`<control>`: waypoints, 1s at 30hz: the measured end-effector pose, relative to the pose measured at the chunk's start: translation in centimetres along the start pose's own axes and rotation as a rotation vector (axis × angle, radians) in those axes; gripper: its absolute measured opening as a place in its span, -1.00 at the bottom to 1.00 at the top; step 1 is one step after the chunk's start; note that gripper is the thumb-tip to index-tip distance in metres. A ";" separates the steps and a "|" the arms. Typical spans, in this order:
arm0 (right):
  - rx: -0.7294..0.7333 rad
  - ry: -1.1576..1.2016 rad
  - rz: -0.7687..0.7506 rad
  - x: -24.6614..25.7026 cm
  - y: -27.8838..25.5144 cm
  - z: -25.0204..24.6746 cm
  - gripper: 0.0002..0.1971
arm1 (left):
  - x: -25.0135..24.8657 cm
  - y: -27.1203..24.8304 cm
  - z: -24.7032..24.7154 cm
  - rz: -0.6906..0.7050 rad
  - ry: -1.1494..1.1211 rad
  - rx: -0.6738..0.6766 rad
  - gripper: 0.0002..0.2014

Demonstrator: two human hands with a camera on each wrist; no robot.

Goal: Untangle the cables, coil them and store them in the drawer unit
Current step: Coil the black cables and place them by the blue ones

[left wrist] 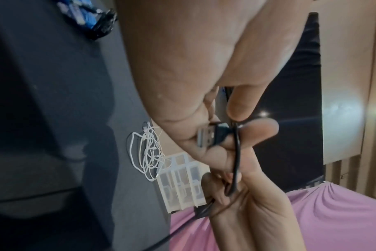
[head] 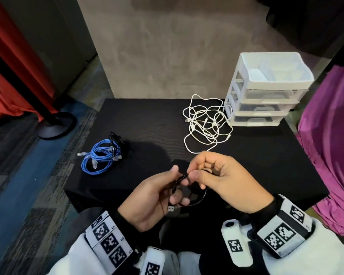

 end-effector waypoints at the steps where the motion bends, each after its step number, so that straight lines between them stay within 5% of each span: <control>1: 0.011 0.007 -0.005 0.1 0.1 0.2 -0.98 | 0.0 0.1 0.2 0.006 0.005 0.004 -0.64; 9: -0.003 0.098 0.005 -1.9 0.2 0.2 -0.95 | 0.3 0.2 1.3 0.076 0.011 0.150 -0.70; 14: -0.131 -0.045 0.093 -5.9 0.3 -0.7 -0.83 | -1.6 0.3 0.4 0.158 -0.282 -0.053 -0.77; 17: -0.068 -0.182 0.152 -8.2 -0.6 1.4 -0.76 | -3.7 0.7 -0.9 0.287 -0.294 -0.131 -0.76; 20: 0.082 -0.417 0.147 -8.1 -1.8 4.0 -0.76 | -4.3 1.1 -2.1 0.414 -0.093 -0.228 -0.74; 24: 0.218 -0.571 0.029 -3.6 -2.4 4.9 -0.85 | -3.5 1.4 -3.3 0.477 0.448 -0.309 -0.76; 27: 0.145 -0.482 -0.017 -0.4 -1.7 2.8 -0.85 | -2.5 0.9 -2.5 0.456 0.690 -0.181 -0.76; 30: 0.030 -0.365 -0.064 1.2 -0.3 0.1 -0.82 | -1.5 -0.3 -0.2 0.358 0.631 -0.005 -0.70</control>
Point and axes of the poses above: each hand's wrist, its own y-axis towards the middle knuckle, its own z-axis out of the palm, x = y × z, the point moved 8 cm from there along y, towards the middle knuckle, and after that the axes turned 6 degrees about z, right-handed, at the moved point
